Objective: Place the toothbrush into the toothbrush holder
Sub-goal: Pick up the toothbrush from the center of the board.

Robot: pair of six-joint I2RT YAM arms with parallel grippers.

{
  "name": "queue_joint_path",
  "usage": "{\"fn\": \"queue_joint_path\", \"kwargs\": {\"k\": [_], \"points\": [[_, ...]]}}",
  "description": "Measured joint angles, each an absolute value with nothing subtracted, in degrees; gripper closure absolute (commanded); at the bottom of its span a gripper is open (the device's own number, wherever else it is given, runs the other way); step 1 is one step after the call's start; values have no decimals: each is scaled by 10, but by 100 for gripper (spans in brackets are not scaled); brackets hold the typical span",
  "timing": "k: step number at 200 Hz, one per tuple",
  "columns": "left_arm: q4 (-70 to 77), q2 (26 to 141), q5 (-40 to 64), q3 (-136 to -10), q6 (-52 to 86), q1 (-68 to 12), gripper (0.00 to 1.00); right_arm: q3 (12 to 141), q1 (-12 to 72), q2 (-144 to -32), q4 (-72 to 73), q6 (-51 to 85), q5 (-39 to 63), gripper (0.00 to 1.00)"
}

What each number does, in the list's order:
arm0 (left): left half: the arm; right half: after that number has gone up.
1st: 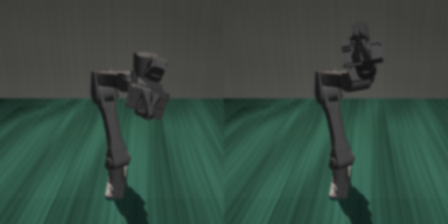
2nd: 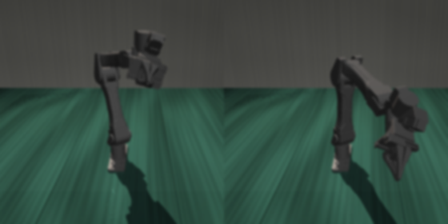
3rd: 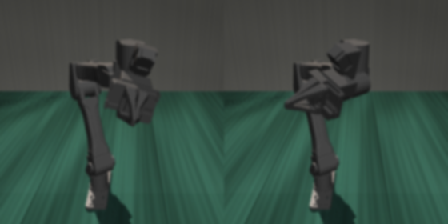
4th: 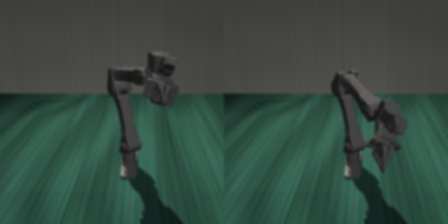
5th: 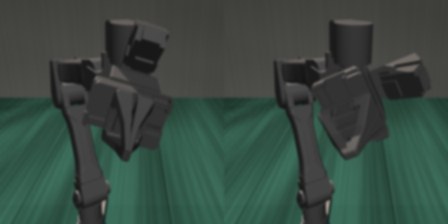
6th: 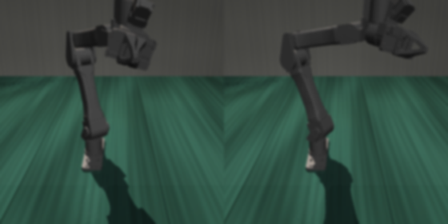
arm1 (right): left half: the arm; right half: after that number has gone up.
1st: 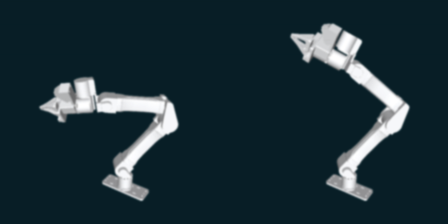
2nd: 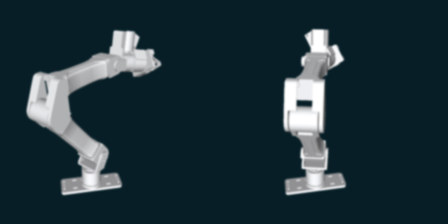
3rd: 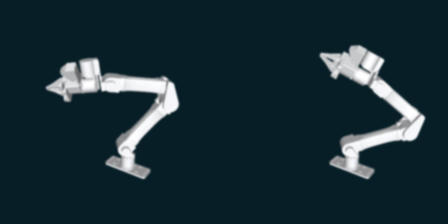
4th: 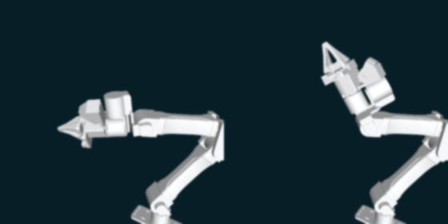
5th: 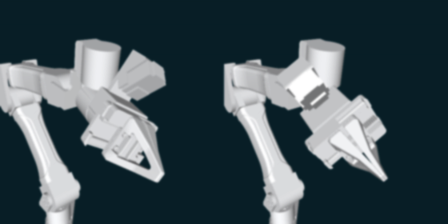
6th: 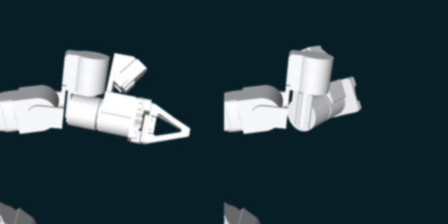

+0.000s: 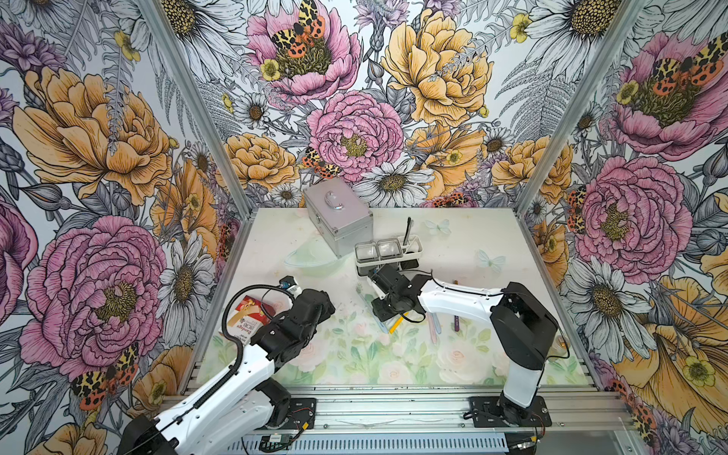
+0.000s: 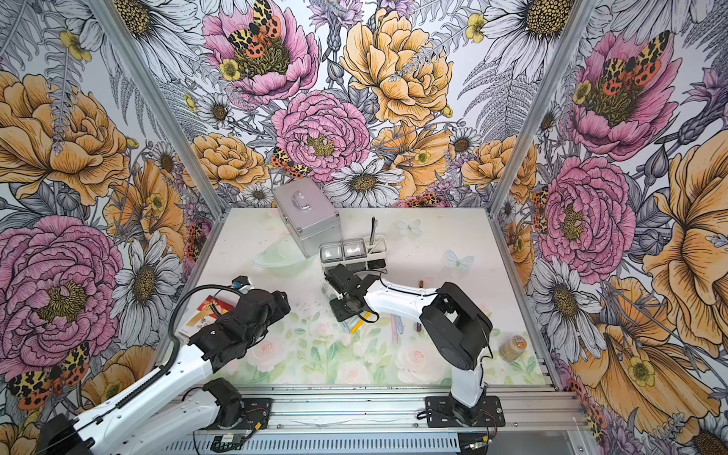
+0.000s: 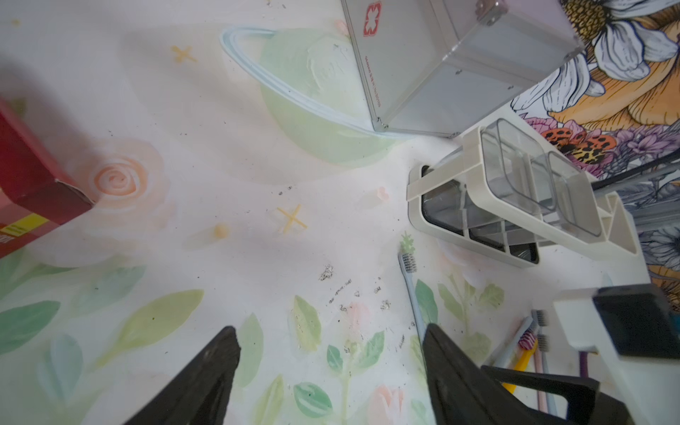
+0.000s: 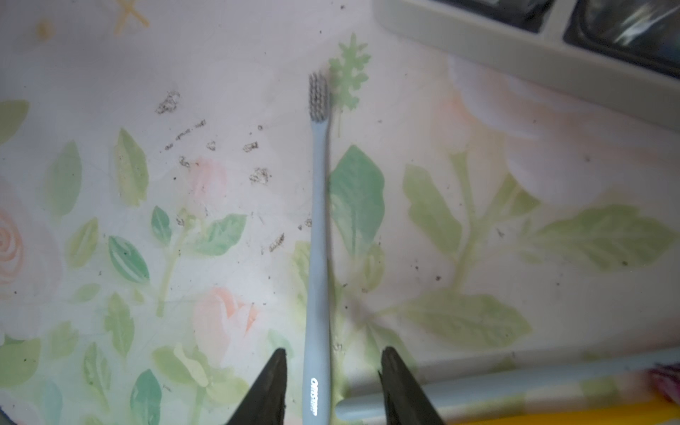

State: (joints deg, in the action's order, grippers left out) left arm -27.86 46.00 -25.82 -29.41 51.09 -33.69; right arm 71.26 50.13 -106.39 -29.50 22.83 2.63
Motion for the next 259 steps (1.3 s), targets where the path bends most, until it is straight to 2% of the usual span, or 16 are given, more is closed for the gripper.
{"fn": "queue_joint_path", "kwargs": {"k": [76, 128, 145, 161, 181, 221, 229, 259], "points": [[-287, 462, -220, -290, 490, -302, 20, 726, 534, -1111, -297, 241, 8, 66], [-287, 432, -206, -290, 473, -302, 20, 726, 541, -1116, -300, 268, -20, 69], [-287, 428, -201, -290, 466, -302, 19, 726, 544, -1118, -300, 275, -26, 75], [-287, 427, -196, -290, 464, -302, 19, 726, 545, -1119, -299, 281, -35, 85], [-287, 427, -185, -290, 463, -300, 19, 726, 548, -1120, -299, 292, -48, 90], [-288, 427, -151, -289, 463, -286, 19, 727, 553, -1122, -298, 295, -72, 95], [-287, 427, -148, -289, 463, -285, 19, 727, 555, -1122, -298, 295, -74, 100], [-288, 428, -135, -289, 463, -283, 18, 726, 556, -1123, -297, 295, -80, 100]]}}
